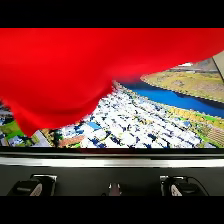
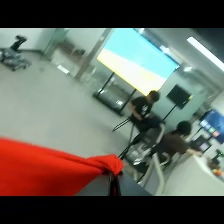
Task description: Fold the shirts.
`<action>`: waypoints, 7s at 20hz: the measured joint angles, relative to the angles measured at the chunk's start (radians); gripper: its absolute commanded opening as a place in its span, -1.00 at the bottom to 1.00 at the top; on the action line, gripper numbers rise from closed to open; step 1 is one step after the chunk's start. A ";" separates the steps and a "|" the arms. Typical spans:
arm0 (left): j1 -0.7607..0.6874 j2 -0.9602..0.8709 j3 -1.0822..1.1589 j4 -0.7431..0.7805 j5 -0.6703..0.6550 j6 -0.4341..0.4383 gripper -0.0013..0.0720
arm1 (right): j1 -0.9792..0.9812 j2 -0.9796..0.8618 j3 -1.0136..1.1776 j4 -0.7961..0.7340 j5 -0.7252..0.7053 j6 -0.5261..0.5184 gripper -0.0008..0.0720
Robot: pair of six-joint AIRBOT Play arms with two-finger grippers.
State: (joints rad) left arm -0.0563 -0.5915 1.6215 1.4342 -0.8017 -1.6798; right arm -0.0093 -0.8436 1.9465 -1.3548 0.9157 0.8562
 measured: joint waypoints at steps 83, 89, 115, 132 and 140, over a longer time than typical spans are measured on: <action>0.187 0.025 -0.015 -0.135 -0.015 0.069 -0.90 | -0.182 -0.033 0.002 0.194 0.164 -0.003 -0.92; 0.188 0.043 0.070 -0.106 -0.005 0.054 -0.90 | -0.182 0.080 0.059 0.123 0.183 0.026 -0.92; 0.185 -0.987 -0.190 -0.112 -0.227 0.227 -0.89 | 0.043 -1.086 0.054 0.127 0.325 0.117 -0.92; 0.107 -0.986 -0.364 -0.171 -0.524 0.268 -0.90 | 0.002 -1.074 -0.145 -0.010 0.742 0.150 -0.92; 0.117 -0.999 -0.354 -0.199 -0.543 0.267 0.65 | -0.005 -1.042 -0.199 -0.015 0.682 0.165 0.65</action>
State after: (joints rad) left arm 0.0605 -1.5906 1.2671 1.2354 -1.3445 -1.4132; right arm -0.0143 -1.8858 1.7477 -1.3697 1.5978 1.0210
